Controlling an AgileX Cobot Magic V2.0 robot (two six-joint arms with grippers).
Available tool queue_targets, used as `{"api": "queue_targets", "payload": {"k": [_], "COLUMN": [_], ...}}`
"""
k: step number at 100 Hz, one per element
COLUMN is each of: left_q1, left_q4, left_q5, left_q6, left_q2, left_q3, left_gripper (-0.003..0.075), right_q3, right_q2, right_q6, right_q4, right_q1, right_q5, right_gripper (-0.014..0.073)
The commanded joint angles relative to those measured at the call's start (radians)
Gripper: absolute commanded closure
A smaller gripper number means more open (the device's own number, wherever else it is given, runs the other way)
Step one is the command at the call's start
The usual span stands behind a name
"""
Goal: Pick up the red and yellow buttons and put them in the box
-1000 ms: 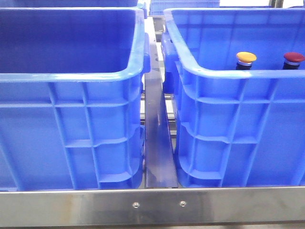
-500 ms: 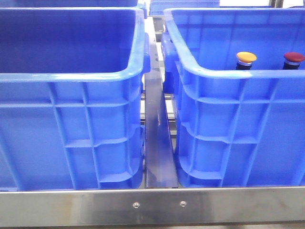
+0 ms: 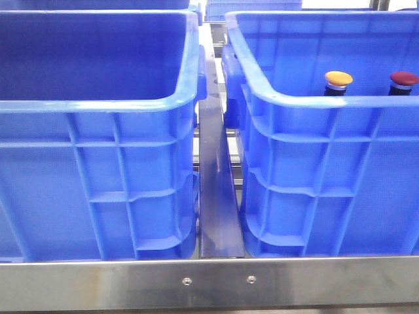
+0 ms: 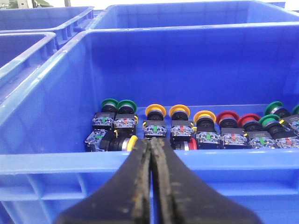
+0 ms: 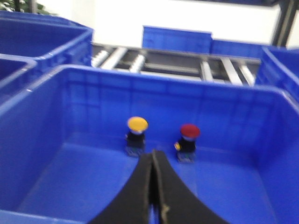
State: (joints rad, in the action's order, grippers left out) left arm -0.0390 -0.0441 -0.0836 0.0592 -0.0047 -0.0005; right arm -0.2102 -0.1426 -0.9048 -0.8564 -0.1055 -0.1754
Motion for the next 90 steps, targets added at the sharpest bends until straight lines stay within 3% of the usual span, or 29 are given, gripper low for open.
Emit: {"api": "queue_targets", "payload": {"k": [1, 10, 19, 41, 66, 90], "left_q1": [-0.001, -0.001, -0.001, -0.001, -0.001, -0.001], "left_q4": [-0.010, -0.010, -0.010, -0.010, -0.010, -0.010], "left_q5": [0.073, 0.073, 0.073, 0.073, 0.073, 0.073], "left_q6": [-0.005, -0.005, -0.005, -0.005, -0.005, -0.005], "left_q2": [-0.032, -0.032, -0.032, -0.032, -0.032, -0.032], "left_q3": [0.019, 0.019, 0.019, 0.019, 0.019, 0.019], "left_gripper": [0.0741, 0.0741, 0.0741, 0.0741, 0.0741, 0.0741], "right_q3": [-0.027, -0.001, 0.052, 0.249, 0.244, 0.245], "right_q2": [-0.011, -0.011, -0.011, 0.030, 0.183, 0.174], "right_q6": [0.379, 0.642, 0.793, 0.823, 0.862, 0.920], "right_q4": [0.341, 0.582, 0.703, 0.749, 0.856, 0.910], "right_q1": [0.012, 0.020, 0.030, 0.035, 0.046, 0.092], "right_q5": [0.094, 0.146, 0.208, 0.570, 0.272, 0.263], "right_gripper": [0.0686, 0.0686, 0.0686, 0.0686, 0.0686, 0.0686]}}
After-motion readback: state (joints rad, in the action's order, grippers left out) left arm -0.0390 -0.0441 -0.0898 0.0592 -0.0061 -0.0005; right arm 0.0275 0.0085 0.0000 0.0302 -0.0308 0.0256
